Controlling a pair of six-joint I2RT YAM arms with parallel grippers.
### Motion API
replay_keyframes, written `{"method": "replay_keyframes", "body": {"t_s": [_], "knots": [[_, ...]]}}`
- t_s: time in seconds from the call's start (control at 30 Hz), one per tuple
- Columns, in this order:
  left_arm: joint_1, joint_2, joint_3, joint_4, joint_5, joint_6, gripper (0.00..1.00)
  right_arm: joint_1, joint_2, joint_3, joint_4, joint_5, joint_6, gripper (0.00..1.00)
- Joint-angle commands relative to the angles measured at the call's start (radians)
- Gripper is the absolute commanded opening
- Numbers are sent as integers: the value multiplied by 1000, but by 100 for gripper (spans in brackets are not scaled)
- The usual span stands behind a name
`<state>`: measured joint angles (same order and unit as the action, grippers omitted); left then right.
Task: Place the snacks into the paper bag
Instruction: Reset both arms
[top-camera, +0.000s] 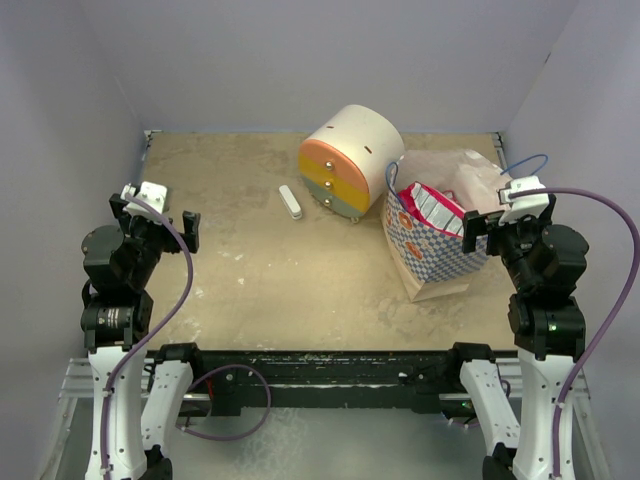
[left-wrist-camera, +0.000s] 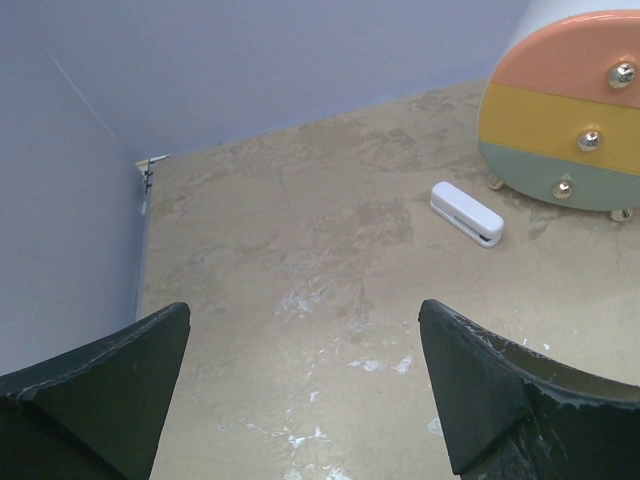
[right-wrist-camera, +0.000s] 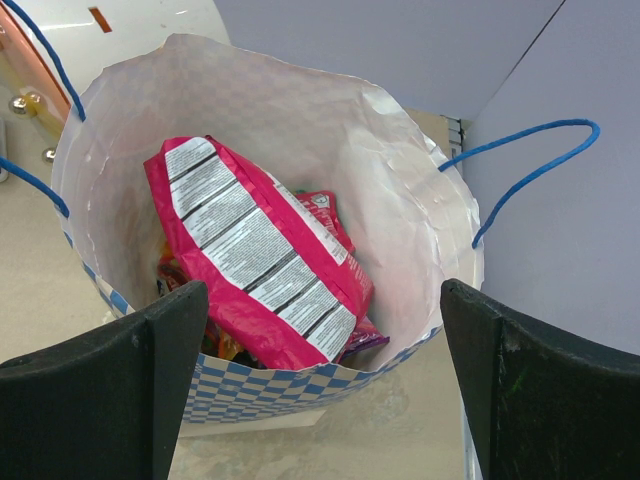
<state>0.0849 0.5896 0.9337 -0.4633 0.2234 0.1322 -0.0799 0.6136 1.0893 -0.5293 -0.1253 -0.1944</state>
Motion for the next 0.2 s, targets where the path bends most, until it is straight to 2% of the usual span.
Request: {"method": "replay_keyframes", "body": {"t_s": [0.0, 0.17], "knots": [[10, -2, -7, 49, 18, -8, 99, -3, -2, 9, 40, 9, 12, 99], [10, -1, -6, 47, 23, -7, 99, -3, -1, 14, 27, -43, -1, 99]]}}
